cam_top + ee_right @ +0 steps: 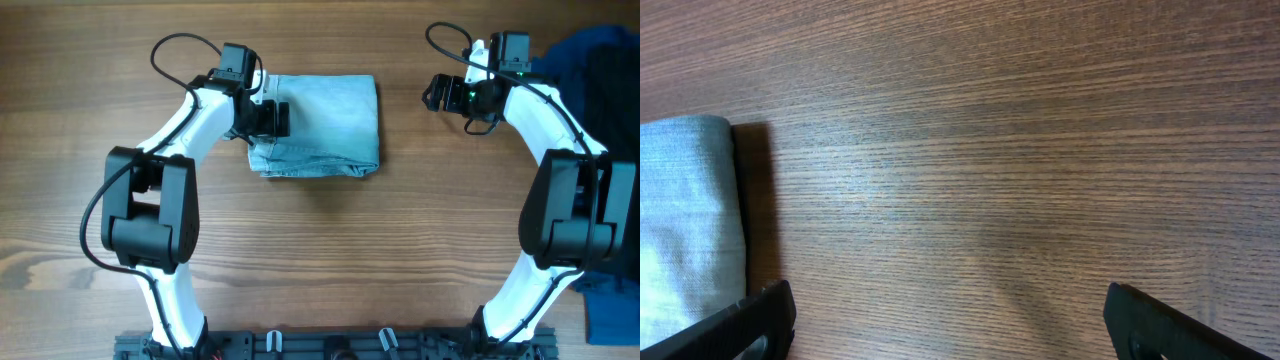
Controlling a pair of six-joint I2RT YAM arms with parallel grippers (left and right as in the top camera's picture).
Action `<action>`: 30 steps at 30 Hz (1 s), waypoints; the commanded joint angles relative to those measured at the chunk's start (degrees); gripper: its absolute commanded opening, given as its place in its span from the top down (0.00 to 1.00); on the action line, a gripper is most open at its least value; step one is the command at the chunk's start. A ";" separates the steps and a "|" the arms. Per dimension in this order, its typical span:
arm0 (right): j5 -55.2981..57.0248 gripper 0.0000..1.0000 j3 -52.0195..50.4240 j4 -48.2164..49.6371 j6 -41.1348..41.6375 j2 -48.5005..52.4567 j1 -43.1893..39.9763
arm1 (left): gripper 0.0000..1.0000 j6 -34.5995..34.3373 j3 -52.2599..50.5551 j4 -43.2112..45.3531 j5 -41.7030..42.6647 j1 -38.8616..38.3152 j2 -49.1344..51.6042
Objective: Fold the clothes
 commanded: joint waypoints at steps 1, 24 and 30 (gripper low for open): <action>1.01 0.00 -0.07 0.20 -0.04 0.00 -0.04 | 0.01 -1.66 -0.46 -0.42 0.24 -0.22 2.47; 1.01 0.00 -0.07 0.20 -0.02 -0.02 -0.04 | 0.96 -2.05 -0.26 -0.37 0.33 -0.24 6.97; 1.01 0.00 -0.07 0.20 -0.02 0.00 -0.04 | 0.96 -5.92 4.50 -2.80 3.52 -0.24 2.29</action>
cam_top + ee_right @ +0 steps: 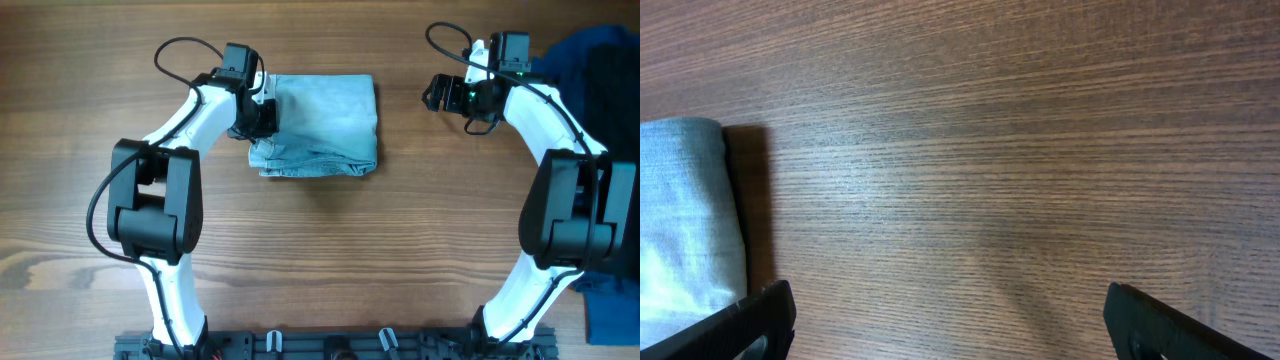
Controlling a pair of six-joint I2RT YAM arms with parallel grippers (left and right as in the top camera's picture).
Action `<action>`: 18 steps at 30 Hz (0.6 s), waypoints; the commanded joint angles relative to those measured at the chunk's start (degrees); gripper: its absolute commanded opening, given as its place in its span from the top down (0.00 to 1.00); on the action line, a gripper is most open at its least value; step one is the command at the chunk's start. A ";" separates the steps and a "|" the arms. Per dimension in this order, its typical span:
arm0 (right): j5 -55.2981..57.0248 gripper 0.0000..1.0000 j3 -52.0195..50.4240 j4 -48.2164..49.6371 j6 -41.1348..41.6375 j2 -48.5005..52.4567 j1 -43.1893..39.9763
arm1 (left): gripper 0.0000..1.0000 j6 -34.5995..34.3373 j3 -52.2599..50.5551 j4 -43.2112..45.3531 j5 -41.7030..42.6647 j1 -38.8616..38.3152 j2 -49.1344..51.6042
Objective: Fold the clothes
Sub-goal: 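Drag the folded jeans to the upper left table corner with the left gripper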
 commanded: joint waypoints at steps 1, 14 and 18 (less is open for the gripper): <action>1.01 0.00 -0.07 0.20 -0.02 -0.02 -0.04 | 0.96 -4.00 3.34 -1.84 1.60 -0.31 -2.32; 1.01 0.00 -0.07 0.20 -0.02 -0.02 -0.04 | 0.96 -5.75 7.91 8.61 -5.27 1.09 -18.49; 1.01 0.00 -0.07 0.17 -0.02 0.00 -0.04 | 0.96 -8.15 7.91 10.27 -7.32 5.46 -19.93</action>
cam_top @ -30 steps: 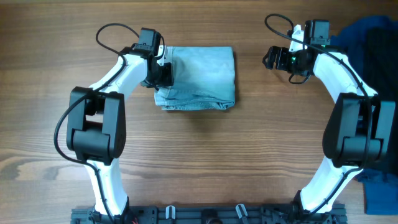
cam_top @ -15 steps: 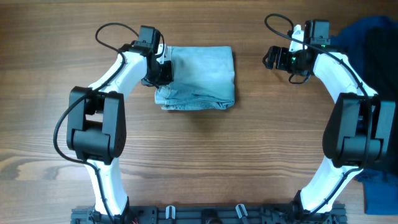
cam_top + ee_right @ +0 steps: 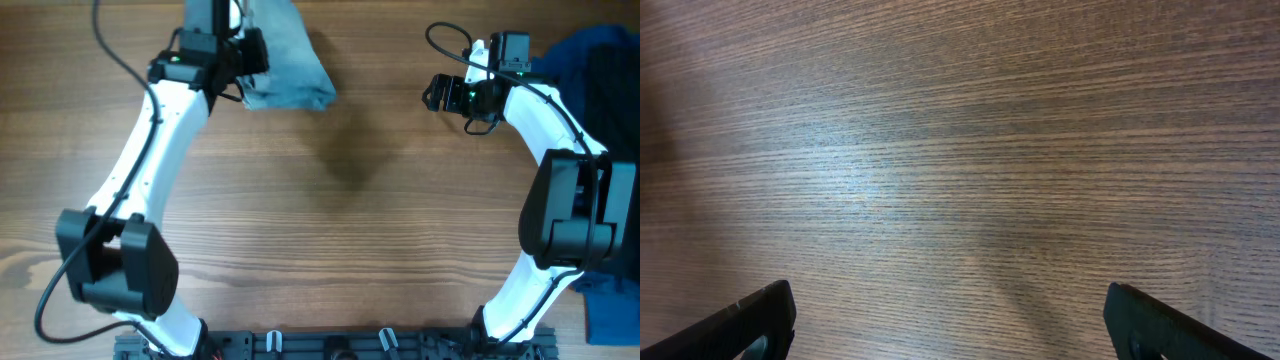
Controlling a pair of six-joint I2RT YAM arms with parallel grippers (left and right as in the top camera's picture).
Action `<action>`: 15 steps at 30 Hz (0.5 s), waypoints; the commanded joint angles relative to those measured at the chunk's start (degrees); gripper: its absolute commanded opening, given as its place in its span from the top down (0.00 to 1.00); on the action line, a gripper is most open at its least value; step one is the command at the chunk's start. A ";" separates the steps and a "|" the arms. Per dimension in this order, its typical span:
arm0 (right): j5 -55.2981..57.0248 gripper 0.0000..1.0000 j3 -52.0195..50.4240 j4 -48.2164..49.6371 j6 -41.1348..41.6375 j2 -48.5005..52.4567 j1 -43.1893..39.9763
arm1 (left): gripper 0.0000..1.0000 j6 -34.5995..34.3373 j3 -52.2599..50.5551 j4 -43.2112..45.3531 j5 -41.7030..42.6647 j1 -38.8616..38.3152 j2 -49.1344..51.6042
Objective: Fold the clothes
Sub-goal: 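Drag the folded jeans to the upper left table corner with the left gripper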
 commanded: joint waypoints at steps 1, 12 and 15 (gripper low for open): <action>1.01 0.00 -0.07 0.17 -0.02 -0.02 -0.04 | 0.96 -3.85 1.53 1.86 -2.69 5.35 -2.25; 1.01 0.00 -0.07 0.17 -0.02 0.00 -0.04 | 0.96 -13.88 1.53 1.66 -0.96 26.16 -1.92; 1.01 0.00 -0.07 0.17 -0.02 -0.02 -0.04 | 0.96 -14.21 1.51 1.40 0.83 30.49 -1.09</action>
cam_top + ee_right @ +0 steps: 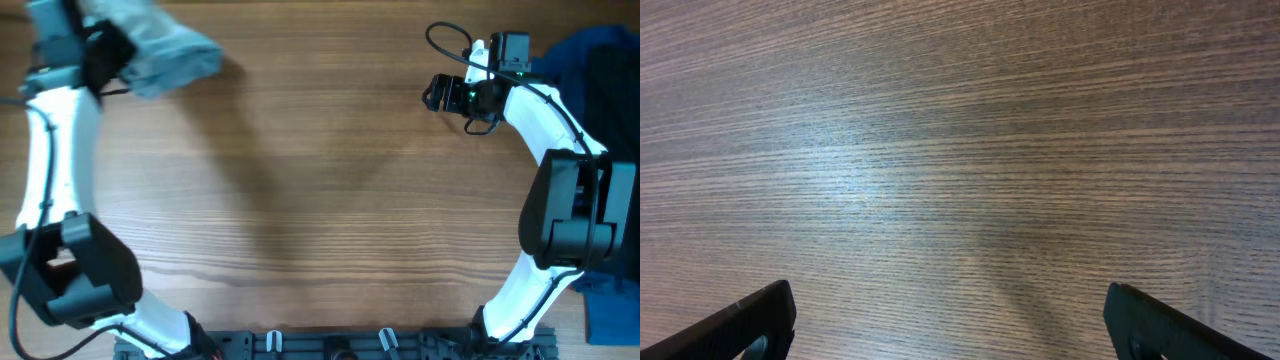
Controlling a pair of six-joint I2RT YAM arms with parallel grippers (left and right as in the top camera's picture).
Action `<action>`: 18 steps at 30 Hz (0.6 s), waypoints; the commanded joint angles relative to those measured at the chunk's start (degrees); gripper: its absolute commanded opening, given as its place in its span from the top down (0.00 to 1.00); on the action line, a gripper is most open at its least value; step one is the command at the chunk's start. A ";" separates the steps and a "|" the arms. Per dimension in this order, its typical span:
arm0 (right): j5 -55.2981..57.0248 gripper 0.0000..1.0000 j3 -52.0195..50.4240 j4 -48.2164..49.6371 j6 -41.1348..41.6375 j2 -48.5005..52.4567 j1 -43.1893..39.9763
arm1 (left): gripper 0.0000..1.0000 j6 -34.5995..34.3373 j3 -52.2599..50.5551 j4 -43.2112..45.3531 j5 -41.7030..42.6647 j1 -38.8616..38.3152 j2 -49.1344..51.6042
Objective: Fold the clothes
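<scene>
A folded light-blue garment [165, 48] hangs lifted at the table's far left, blurred by motion. My left gripper [105, 50] is shut on its left edge, high above the wood. My right gripper [436, 93] stays near the far right of the table, jaws wide open with nothing between them. In the right wrist view only bare wood shows between its two dark fingertips [760, 318].
A pile of dark blue clothes [600, 60] lies at the far right edge. Another blue piece [610, 310] sits at the near right corner. The wooden table [330, 200] spreads between the arms.
My left arm has swung further left with the folded garment, from the far middle-left of the table to its far left corner. The right arm has not moved.
The folded garment lay flat at the far middle of the table, my left gripper at its left edge. Then the gripper held it lifted off the wood. Now it hangs at the far left corner. The right gripper stayed open throughout.
</scene>
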 commanded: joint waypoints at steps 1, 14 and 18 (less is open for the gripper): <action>1.01 0.00 -0.07 0.20 -0.04 -0.02 -0.04 | 0.96 -4.42 1.51 0.57 2.89 5.11 -0.37; 1.01 0.00 -0.07 0.20 -0.02 -0.02 -0.04 | 0.96 -14.84 -1.68 -5.05 3.52 13.11 9.99; 1.01 0.00 -0.07 0.20 -0.02 -0.02 -0.04 | 0.96 -15.21 -1.70 -8.59 2.78 13.84 10.67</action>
